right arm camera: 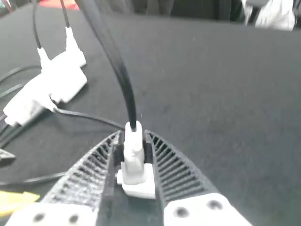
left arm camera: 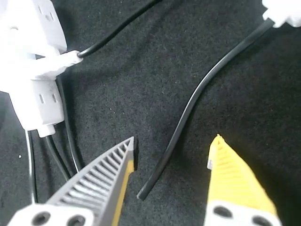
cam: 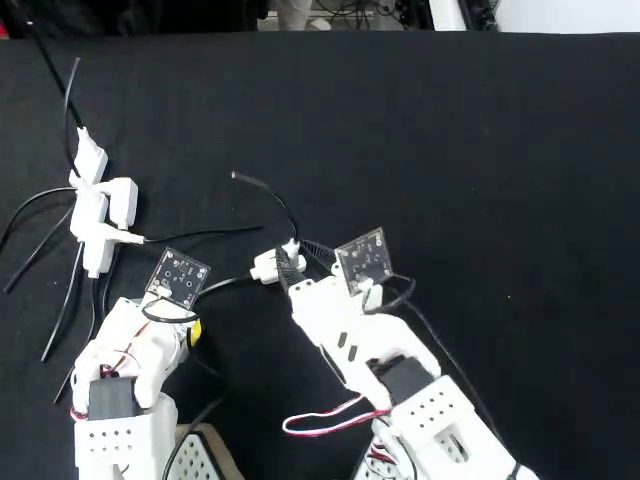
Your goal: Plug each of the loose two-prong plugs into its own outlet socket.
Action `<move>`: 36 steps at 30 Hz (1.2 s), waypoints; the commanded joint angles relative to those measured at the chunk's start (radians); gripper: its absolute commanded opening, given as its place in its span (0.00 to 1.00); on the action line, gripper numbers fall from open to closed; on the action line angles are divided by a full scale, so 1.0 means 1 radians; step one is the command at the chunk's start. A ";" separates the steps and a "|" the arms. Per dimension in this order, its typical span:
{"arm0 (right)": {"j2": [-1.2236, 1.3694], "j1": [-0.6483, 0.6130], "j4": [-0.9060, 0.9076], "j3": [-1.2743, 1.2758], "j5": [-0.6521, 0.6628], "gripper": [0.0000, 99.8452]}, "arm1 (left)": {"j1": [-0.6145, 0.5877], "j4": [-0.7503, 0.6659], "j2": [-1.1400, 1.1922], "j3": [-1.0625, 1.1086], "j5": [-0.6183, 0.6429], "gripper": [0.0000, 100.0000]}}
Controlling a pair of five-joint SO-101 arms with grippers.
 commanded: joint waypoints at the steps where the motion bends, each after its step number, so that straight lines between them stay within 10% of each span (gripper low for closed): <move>1: 0.120 0.021 -0.026 -0.085 -0.014 0.01 | -0.004 -0.020 -0.008 0.010 0.008 0.25; 23: 0.581 0.110 -0.322 -0.289 -0.015 0.01 | 0.005 -0.026 -0.008 0.012 0.011 0.25; 31: 0.484 0.017 0.327 -0.688 -0.212 0.01 | 0.170 -0.089 -0.008 0.005 0.176 0.25; 36: 0.435 -0.035 0.358 -0.694 -0.265 0.01 | 0.174 -0.181 -0.008 -0.042 0.384 0.26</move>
